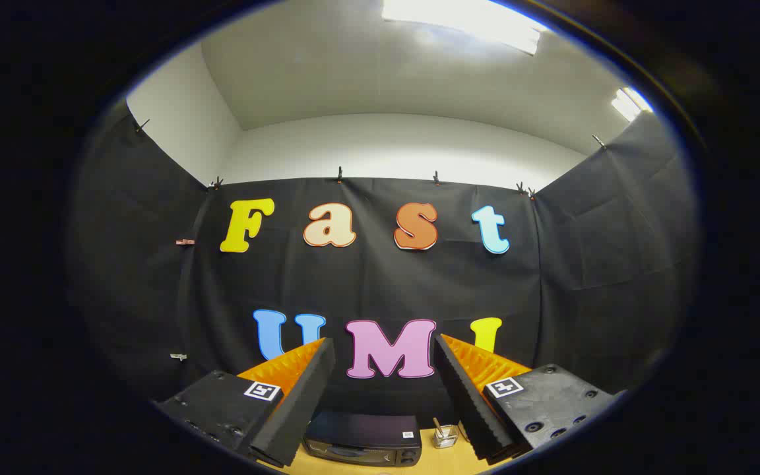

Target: Open the toaster oven, put the food inside, and close the toaster oven door.

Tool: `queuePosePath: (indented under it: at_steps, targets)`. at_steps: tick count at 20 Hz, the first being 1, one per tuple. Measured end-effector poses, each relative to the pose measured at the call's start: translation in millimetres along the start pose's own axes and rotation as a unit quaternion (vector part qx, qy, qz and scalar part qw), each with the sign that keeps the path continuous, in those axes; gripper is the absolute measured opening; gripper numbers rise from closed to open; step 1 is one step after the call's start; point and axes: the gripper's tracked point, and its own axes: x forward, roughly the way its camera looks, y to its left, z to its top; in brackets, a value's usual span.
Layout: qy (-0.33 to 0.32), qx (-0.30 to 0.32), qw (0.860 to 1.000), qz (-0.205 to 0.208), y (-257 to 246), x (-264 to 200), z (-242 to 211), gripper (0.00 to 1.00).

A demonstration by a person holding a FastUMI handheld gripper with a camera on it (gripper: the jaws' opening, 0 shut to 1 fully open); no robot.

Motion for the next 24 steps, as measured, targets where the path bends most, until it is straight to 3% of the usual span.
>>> queuePosePath:
  at_steps: [24]
  targets:
    - [0.013,-0.019,1.000,0.020,9.6,10.9,-8.7,0.97]
